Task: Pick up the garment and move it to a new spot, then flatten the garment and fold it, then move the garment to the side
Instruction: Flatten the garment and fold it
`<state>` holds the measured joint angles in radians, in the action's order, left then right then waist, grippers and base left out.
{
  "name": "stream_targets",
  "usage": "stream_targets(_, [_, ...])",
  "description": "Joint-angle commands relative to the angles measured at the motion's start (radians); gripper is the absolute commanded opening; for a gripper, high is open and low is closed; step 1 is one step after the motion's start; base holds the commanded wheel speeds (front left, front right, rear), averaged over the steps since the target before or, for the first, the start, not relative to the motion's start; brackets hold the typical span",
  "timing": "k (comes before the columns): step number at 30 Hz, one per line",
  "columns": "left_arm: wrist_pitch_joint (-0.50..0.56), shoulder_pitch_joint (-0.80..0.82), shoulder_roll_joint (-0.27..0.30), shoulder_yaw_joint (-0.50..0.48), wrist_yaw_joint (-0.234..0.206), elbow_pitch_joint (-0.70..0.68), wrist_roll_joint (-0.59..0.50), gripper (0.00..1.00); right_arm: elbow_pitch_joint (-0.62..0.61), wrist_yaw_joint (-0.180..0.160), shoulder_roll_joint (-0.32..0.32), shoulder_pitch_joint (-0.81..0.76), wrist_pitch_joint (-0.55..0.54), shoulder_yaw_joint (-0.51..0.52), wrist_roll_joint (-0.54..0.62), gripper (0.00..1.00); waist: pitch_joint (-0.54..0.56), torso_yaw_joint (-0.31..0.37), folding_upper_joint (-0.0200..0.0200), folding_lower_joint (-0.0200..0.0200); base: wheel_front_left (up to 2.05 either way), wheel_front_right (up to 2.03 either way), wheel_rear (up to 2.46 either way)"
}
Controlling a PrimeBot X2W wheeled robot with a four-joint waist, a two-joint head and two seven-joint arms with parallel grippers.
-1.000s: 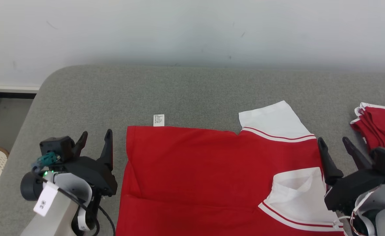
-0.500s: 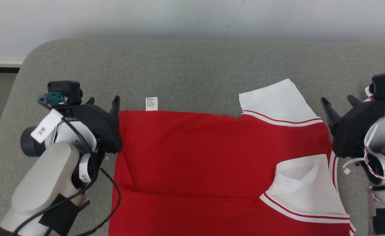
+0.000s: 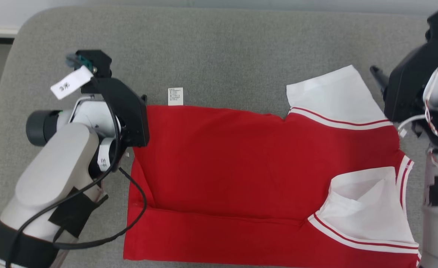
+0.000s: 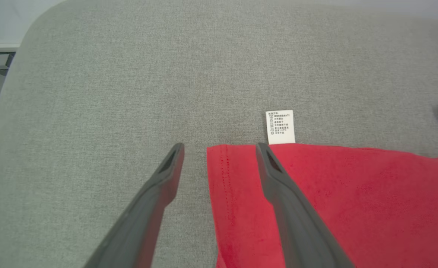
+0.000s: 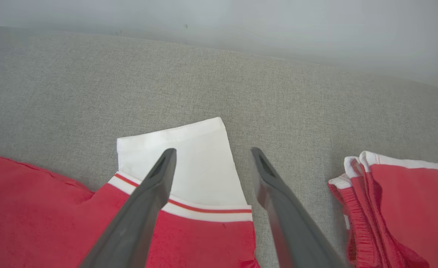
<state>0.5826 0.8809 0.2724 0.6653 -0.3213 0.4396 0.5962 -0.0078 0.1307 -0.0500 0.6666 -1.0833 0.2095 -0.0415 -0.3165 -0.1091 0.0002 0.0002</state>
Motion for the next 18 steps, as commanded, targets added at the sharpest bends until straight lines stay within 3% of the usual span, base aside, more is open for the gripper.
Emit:
stream_targets(1, [0.011, 0.026, 0.010, 0.006, -0.003, 0.002, -0.010, 1.00, 0.016, 0.000, -0.011, 0.031, 0.000, 0.000, 0.013, 1.00, -0.034, -0.011, -0.0002, -0.0002, 0.00, 0.00, 0.00])
stream_targets(8, [0.131, 0.086, 0.019, 0.047, 0.000, 0.022, -0.027, 1.00, 0.121, 0.000, -0.030, 0.160, 0.005, -0.024, 0.053, 1.00, -0.100, -0.018, -0.0002, -0.0002, 0.00, 0.00, 0.00])
stream_targets(17, [0.158, 0.107, 0.017, 0.054, 0.002, 0.021, -0.015, 1.00, 0.196, 0.000, -0.041, 0.217, 0.052, -0.020, 0.070, 1.00, -0.144, -0.031, -0.0002, -0.0002, 0.00, 0.00, 0.00])
stream_targets(18, [0.165, 0.108, 0.020, 0.059, 0.004, 0.024, -0.016, 0.92, 0.201, 0.000, -0.043, 0.220, 0.056, -0.018, 0.071, 1.00, -0.146, -0.032, -0.0002, -0.0002, 0.00, 0.00, 0.00])
